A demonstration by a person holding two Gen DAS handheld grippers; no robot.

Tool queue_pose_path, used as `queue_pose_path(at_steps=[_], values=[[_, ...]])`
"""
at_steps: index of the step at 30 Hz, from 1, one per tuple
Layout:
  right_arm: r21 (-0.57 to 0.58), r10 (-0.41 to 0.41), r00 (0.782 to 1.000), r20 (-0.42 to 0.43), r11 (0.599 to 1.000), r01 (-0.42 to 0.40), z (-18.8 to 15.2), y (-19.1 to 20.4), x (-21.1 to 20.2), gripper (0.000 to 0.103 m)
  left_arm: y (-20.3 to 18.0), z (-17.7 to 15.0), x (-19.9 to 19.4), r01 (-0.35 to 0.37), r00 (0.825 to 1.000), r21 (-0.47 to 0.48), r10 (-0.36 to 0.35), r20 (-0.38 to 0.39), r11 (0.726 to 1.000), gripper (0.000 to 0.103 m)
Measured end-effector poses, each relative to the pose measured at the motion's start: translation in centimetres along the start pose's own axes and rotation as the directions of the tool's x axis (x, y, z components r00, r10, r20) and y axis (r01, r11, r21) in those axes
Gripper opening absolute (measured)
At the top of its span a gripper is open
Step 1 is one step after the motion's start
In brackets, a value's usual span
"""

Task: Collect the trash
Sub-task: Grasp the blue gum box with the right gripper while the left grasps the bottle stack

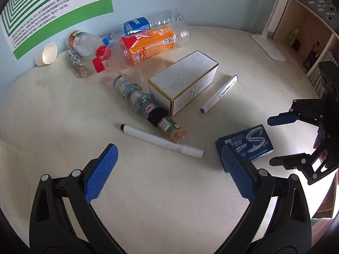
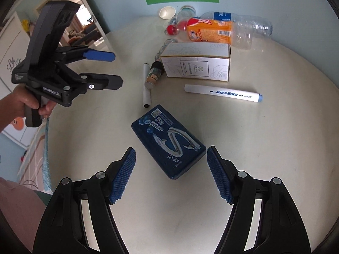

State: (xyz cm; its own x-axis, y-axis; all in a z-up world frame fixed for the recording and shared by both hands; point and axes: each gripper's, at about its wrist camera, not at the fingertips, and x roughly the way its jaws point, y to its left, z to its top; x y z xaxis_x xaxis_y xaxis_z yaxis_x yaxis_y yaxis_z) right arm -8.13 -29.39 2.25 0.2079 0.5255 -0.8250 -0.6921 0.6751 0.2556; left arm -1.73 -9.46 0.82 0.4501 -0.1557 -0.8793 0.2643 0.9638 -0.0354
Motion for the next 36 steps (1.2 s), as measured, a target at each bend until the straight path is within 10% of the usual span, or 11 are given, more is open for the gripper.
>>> queue_pose_path(at_steps=[9,17,26,29,33,36], values=[[-0.046,0.055,0.998,-0.023,0.997,-0.056,0.6,-0.8,2.5,0.071,1.9,2.9,5.4,-0.014,0.998,-0.012,0.014,-0.061,1.0,0.086],[-0.059,0.064,0.998,0.015,0.996,-0.063,0.8,-0.5,2.9,0.057,2.9,3.1,6.4,-0.006,0.996,-0.011,0.005,-0.088,1.0,0.028],[0.045,0.099,0.994,0.045,0.994,-0.101,1.4,-2.0,2.0,0.019,4.4,2.0,4.5,0.001,0.998,-0.041,-0.004,-0.067,0.999,0.025],[0.076,0.128,0.992,0.021,0.989,-0.129,1.5,-2.3,2.2,0.024,4.4,1.3,3.8,-0.009,0.997,-0.053,0.005,-0.075,0.999,0.025],[0.038,0.1,0.995,0.022,0.994,-0.101,1.9,-1.4,2.2,0.063,5.0,0.2,2.4,-0.021,0.998,-0.073,0.017,-0.057,0.997,0.025],[0.002,0.089,0.996,0.002,0.996,-0.089,2.2,-0.4,3.2,0.063,5.0,-0.3,1.1,-0.027,0.999,-0.087,0.023,-0.047,0.996,0.025]])
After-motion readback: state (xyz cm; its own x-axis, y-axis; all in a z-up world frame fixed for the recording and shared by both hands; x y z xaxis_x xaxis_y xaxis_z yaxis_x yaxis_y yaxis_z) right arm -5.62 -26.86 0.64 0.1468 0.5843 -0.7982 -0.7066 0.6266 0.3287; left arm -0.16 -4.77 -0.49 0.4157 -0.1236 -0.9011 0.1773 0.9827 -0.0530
